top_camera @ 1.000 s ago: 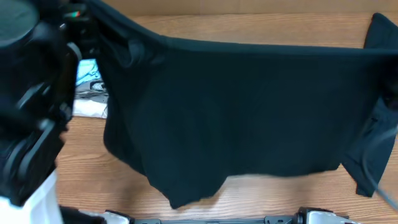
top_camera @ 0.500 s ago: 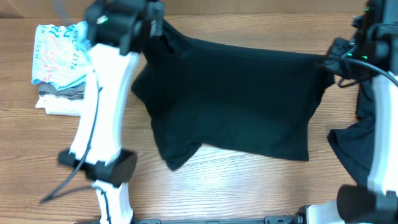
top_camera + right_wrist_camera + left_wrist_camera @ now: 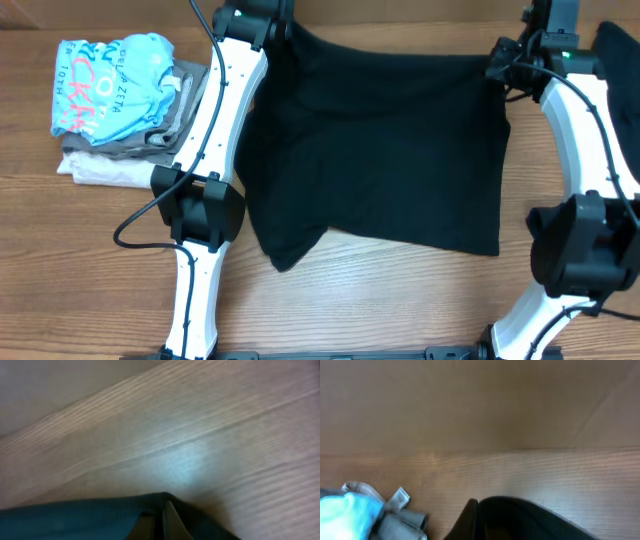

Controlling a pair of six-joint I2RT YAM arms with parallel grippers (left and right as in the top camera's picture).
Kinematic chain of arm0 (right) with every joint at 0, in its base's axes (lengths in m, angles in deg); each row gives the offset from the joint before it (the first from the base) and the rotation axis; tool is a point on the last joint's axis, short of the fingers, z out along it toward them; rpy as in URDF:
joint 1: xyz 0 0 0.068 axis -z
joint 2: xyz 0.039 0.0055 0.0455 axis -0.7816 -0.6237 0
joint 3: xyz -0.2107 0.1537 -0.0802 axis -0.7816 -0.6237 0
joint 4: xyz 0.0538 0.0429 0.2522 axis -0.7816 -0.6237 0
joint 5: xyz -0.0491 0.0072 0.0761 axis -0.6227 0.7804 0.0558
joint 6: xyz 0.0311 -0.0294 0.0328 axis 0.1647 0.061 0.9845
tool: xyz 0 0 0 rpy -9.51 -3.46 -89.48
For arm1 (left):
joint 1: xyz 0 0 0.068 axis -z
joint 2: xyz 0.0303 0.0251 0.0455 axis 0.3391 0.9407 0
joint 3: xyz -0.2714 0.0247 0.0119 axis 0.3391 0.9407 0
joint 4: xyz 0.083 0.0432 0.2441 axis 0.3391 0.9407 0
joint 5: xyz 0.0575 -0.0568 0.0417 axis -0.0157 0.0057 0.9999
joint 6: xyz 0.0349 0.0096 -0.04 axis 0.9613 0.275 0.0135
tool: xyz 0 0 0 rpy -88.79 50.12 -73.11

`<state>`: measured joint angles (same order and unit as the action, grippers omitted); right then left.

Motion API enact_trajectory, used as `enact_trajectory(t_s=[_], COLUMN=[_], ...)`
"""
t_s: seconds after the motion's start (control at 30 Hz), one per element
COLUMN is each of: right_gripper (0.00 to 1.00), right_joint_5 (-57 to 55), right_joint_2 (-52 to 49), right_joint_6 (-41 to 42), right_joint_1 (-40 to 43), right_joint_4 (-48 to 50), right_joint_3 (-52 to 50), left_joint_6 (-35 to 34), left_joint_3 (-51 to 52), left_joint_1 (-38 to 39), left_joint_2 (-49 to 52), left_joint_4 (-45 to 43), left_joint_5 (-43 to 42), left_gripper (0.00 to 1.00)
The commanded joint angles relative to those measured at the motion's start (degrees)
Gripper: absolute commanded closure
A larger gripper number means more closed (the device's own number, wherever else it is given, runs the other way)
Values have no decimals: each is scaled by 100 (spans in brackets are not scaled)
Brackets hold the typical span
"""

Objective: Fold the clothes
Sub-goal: 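Lift the garment with both grippers and spread it flat across the table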

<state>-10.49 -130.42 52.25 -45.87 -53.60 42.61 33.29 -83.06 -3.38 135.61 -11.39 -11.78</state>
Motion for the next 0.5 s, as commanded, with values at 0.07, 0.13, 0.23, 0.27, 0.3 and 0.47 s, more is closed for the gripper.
enact_trajectory(t_s=[0.07,0.13,0.23,0.27,0.3,0.47], right_gripper=[96,96,96,96,96,96], right_joint_5=[-72,-76,-96,-94,-96,-94], right_joint_2=[-437,-498,-505,-505,-505,-505], right_joint_6=[-59,-63,-63,-63,-63,-61], right_joint_1=[28,28,28,33,35,35], right_joint_4=[444,505,555,564,542,24], right_joint_3=[44,44,44,44,44,44], left_joint_6=[-83,-81,-83,-83,-83,-85], left_joint_3=[-44,-42,-31,-11,-2,-2], left_joint_1=[-136,-133,-133,-133,-133,-131], left_joint_2=[214,264,308,308,308,308], left_joint_4=[-986,-1187,-1193,-1176,-1108,-289], left_joint_5=[-13,-72,-302,-310,-310,-310], left_gripper=[96,96,95,95,95,95])
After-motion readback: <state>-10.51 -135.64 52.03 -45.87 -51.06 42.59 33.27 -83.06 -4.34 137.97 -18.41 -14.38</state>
